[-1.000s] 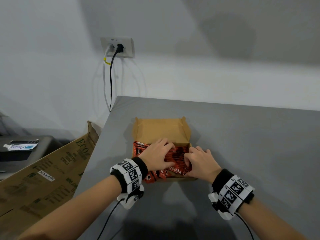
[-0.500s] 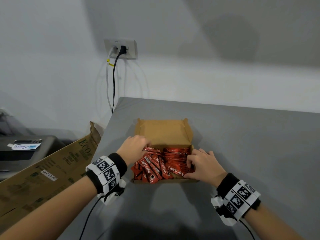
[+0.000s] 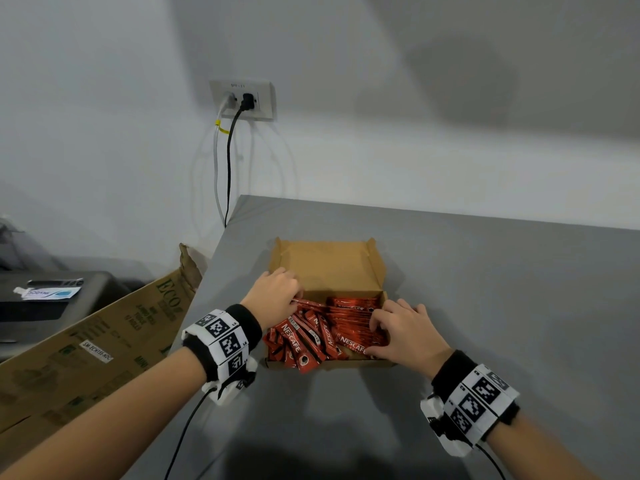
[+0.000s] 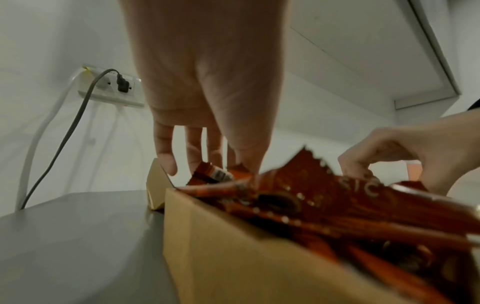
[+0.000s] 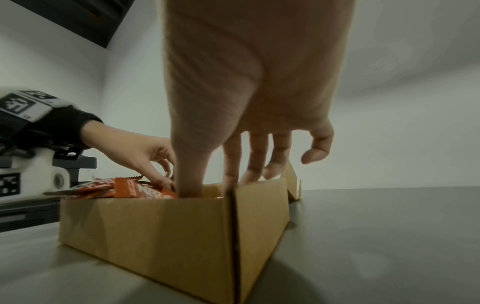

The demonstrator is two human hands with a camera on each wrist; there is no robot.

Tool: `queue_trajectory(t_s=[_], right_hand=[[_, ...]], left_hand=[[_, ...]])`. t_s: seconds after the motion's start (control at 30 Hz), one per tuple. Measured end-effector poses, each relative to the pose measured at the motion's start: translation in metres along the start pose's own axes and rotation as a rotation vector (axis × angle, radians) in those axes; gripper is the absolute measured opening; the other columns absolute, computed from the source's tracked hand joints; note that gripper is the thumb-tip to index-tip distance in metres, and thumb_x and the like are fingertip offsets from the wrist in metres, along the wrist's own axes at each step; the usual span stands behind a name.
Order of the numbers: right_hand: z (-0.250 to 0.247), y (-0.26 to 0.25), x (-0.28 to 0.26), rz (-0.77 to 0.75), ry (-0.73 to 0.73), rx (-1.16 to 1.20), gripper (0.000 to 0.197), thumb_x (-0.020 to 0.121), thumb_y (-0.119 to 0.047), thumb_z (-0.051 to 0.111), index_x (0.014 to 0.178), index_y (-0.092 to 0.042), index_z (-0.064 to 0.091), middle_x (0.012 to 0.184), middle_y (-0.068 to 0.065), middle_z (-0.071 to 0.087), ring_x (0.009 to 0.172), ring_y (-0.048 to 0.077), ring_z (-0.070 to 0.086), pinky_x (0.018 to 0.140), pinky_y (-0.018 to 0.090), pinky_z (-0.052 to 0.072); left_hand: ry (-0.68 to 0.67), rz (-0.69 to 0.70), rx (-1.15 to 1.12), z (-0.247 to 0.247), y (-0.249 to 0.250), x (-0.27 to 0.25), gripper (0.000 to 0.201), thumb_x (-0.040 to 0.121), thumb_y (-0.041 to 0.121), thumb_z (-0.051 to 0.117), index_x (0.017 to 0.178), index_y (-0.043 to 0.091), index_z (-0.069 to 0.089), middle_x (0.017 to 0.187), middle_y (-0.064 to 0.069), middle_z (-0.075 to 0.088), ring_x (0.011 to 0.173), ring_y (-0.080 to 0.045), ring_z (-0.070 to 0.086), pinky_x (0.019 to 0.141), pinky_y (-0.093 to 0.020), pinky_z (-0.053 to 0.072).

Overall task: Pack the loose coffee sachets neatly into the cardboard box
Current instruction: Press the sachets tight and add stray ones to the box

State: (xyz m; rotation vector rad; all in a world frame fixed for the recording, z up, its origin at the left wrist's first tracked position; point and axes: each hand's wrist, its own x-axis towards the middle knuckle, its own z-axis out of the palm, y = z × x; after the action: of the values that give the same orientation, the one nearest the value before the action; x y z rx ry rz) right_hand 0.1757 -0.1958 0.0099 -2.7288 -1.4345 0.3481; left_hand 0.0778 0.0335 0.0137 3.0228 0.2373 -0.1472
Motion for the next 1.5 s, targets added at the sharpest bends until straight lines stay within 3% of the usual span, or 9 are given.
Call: queue_trajectory(t_s=[0.23,0.47,0.63,0.9,1.1,1.17,1.27,1.4,1.5], right_hand=[[0.003,-0.037,0.009,-0.297,0.022,-0.041,0.050,0.087,-0.030,0.059,0.135,-0.030,0.043,0.122,0.000,0.048,0.115,0.019,0.041,0.097,0.039,0.032],[0.002,-0.047,0.032,-0.417,0.046,-0.108,0.034,0.089,-0.016,0.055,0.123,-0.019,0.055,0.118,0.005,0.050,0.111,0.024,0.044,0.088,0.038,0.032],[-0.009,-0.036,0.030,-0.510,0.270,0.206,0.002,0.083,-0.014,0.065,0.084,-0.012,0.065,0.094,0.001,0.061,0.092,0.018,0.053,0.080,0.036,0.048],[-0.002,-0.039,0.031,-0.441,0.017,-0.092,0.041,0.086,-0.014,0.058,0.126,-0.020,0.054,0.131,0.002,0.045,0.118,0.021,0.039,0.093,0.038,0.034],[-0.005,-0.049,0.039,-0.577,0.142,-0.065,0.019,0.079,-0.004,0.062,0.096,-0.012,0.066,0.105,0.006,0.063,0.099,0.027,0.055,0.079,0.040,0.043],[-0.011,-0.046,0.037,-0.540,0.230,0.102,0.007,0.081,-0.014,0.064,0.087,-0.012,0.067,0.090,0.004,0.067,0.086,0.023,0.059,0.072,0.038,0.048],[-0.024,-0.039,0.030,-0.306,0.340,0.434,0.028,0.087,-0.035,0.056,0.092,-0.010,0.066,0.082,0.003,0.066,0.073,0.016,0.059,0.068,0.033,0.052],[-0.028,-0.033,0.020,-0.170,0.207,0.694,0.051,0.083,-0.025,0.067,0.131,-0.018,0.052,0.088,0.001,0.068,0.070,0.002,0.060,0.073,0.016,0.052],[-0.021,-0.033,0.016,-0.167,0.167,0.710,0.065,0.079,-0.025,0.072,0.136,-0.022,0.041,0.071,-0.008,0.063,0.061,-0.001,0.059,0.071,0.014,0.050]], left_hand=[[0.010,-0.021,-0.045,0.001,-0.003,-0.001,0.026,0.093,0.018,0.044,0.113,0.019,0.061,0.117,0.000,0.056,0.110,-0.017,0.049,0.096,-0.033,0.039],[0.020,-0.034,-0.068,0.000,-0.003,-0.004,0.025,0.094,0.019,0.044,0.112,0.017,0.062,0.111,-0.001,0.057,0.108,-0.019,0.050,0.091,-0.032,0.040],[0.042,-0.041,-0.098,0.002,-0.004,-0.005,0.024,0.094,0.019,0.045,0.109,0.016,0.063,0.107,-0.002,0.057,0.105,-0.019,0.050,0.087,-0.031,0.039],[0.041,-0.038,-0.096,0.002,-0.002,-0.003,0.023,0.093,0.019,0.046,0.108,0.017,0.063,0.109,-0.001,0.057,0.105,-0.018,0.050,0.088,-0.030,0.040],[0.049,-0.051,-0.117,0.004,-0.004,-0.006,0.022,0.092,0.018,0.047,0.106,0.016,0.064,0.109,-0.002,0.057,0.104,-0.020,0.051,0.086,-0.031,0.041],[0.054,-0.060,-0.138,0.004,-0.006,-0.006,0.022,0.092,0.019,0.047,0.107,0.016,0.063,0.109,-0.002,0.057,0.104,-0.019,0.051,0.086,-0.031,0.042],[0.094,-0.065,-0.179,0.003,-0.008,-0.009,0.025,0.094,0.023,0.046,0.115,0.016,0.059,0.111,-0.001,0.055,0.105,-0.018,0.050,0.088,-0.030,0.042],[0.271,-0.029,-0.251,-0.018,0.005,-0.019,0.028,0.098,0.023,0.041,0.120,0.015,0.057,0.110,0.001,0.055,0.099,-0.013,0.052,0.085,-0.025,0.042],[0.273,0.084,-0.591,-0.038,0.031,-0.031,0.030,0.096,0.028,0.047,0.124,0.020,0.055,0.102,0.009,0.060,0.086,-0.001,0.058,0.080,-0.018,0.050]])
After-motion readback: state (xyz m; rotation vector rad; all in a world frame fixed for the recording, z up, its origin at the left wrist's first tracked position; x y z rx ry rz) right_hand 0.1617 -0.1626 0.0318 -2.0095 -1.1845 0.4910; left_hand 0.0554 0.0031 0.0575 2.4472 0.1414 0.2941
